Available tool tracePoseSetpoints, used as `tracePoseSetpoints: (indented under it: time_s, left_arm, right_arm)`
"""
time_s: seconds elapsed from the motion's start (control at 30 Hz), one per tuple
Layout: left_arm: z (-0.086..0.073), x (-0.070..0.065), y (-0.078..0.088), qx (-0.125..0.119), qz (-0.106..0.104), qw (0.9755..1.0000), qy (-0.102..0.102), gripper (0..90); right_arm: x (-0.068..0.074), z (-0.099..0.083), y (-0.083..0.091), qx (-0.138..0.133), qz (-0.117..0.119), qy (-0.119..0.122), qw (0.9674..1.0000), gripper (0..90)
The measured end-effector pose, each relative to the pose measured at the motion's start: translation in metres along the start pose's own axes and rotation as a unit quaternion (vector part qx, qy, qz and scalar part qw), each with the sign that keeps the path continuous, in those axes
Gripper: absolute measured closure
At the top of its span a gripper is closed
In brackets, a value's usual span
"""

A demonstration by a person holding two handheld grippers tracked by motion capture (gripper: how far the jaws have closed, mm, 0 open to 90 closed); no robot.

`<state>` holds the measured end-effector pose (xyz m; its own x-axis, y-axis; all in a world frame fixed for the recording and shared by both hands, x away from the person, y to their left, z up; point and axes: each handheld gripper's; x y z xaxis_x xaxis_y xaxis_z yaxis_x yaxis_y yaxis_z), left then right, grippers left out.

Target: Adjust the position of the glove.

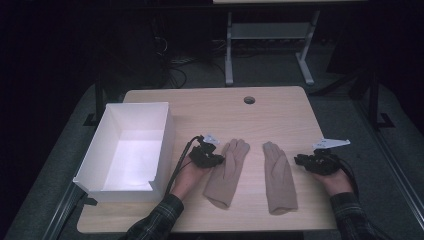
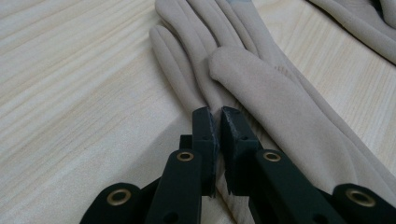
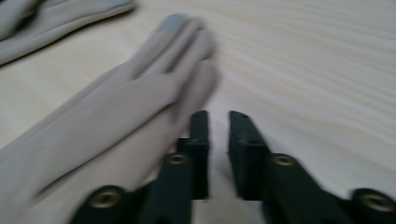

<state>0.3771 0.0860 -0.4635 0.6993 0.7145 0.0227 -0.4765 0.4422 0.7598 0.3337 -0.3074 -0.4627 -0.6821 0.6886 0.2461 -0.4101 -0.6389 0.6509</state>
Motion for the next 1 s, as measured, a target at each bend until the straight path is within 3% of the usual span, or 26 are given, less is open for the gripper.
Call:
tracePoseSetpoints:
  time_s: [0.07, 0.23, 0.33, 0.77, 1.0]
  left_arm:
    - [0.000, 0.000, 0.000, 0.000, 0.000, 1.0000, 0.000, 84.0]
    - [0.000, 0.000, 0.000, -0.001, 0.000, 1.0000, 0.000, 84.1]
    - [-0.001, 0.001, 0.000, -0.001, 0.000, 1.0000, 0.001, 84.1]
    - [-0.001, 0.001, 0.000, -0.002, -0.002, 1.0000, 0.007, 84.2]
    - [-0.002, 0.001, 0.000, -0.003, -0.003, 0.9999, 0.011, 84.2]
  right_arm:
    - [0.011, -0.001, 0.001, 0.014, 0.027, 0.011, 0.9995, 90.0]
    - [0.019, -0.002, -0.005, 0.036, 0.055, 0.018, 0.9977, 90.0]
    - [0.021, -0.002, -0.011, 0.050, 0.063, 0.018, 0.9966, 90.0]
    - [0.033, 0.008, -0.027, 0.054, 0.094, 0.032, 0.9935, 90.0]
    - [0.045, 0.015, -0.038, 0.058, 0.107, 0.052, 0.9912, 90.0]
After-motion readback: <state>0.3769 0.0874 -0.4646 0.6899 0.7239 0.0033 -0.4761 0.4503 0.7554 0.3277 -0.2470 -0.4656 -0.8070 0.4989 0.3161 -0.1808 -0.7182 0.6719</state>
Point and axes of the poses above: each handheld gripper's, and its own axes: y roughly backward along the jaws, z roughly out of its top, x roughly to its left, and after that the axes turned 12 degrees about z, right-handed
